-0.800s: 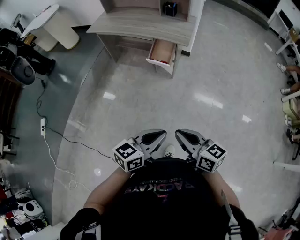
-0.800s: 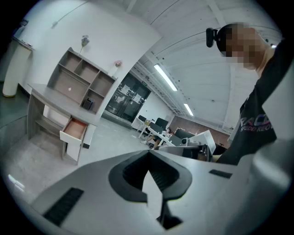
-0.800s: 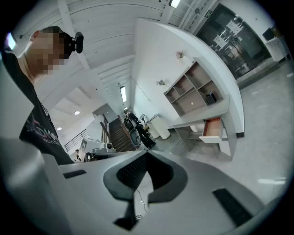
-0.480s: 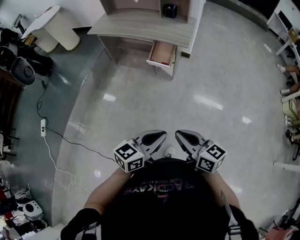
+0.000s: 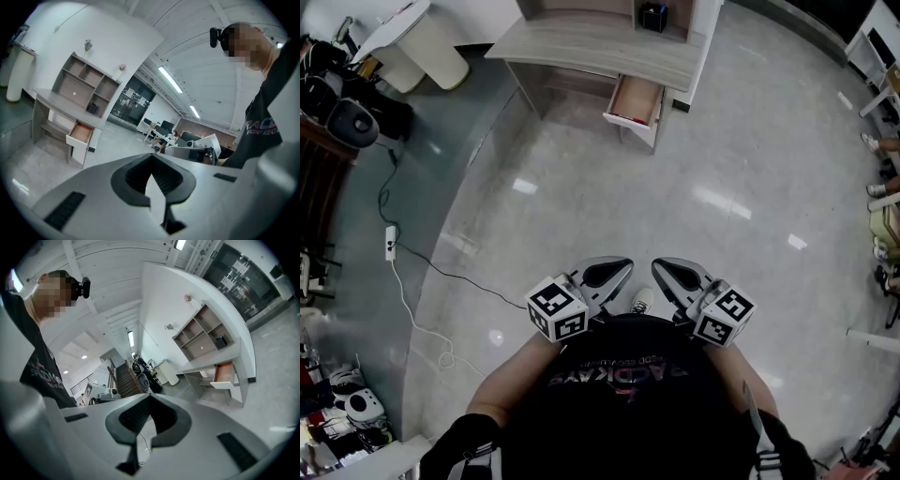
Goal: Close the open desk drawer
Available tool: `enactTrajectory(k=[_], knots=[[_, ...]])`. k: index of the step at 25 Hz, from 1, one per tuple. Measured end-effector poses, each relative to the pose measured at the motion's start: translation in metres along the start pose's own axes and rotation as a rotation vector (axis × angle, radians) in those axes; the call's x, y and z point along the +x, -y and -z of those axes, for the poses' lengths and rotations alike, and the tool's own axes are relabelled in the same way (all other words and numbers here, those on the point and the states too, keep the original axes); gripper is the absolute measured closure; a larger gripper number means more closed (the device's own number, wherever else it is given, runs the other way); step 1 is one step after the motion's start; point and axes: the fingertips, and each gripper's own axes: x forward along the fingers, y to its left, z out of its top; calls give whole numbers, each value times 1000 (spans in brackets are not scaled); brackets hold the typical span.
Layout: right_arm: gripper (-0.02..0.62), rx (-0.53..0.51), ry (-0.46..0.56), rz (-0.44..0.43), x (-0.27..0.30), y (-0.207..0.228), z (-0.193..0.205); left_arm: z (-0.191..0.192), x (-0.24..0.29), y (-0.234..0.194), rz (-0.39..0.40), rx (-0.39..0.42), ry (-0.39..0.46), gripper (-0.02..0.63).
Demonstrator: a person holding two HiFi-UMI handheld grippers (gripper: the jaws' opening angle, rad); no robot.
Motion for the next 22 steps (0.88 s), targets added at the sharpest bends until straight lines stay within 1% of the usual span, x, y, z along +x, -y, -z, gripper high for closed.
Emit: enactTrajectory(k=[4,8,11,16,22], knots=[[583,-20,-11,-7,12,-5,1,-2,-9,-5,-13,-2,-14,595],[583,18,20,3,24,-4,-3,-8,-21,-14,-11,6,-35,595],[583,12,43,14,40,-4,-7,-16,-30,-31,-7,9,-34,595],[583,-37,59,65,59,-6,-16,-29,-30,-47,57,32,-50,594],[583,-30,102,170,64,7,-25,-38,-25,-64,139,17,-66,595]])
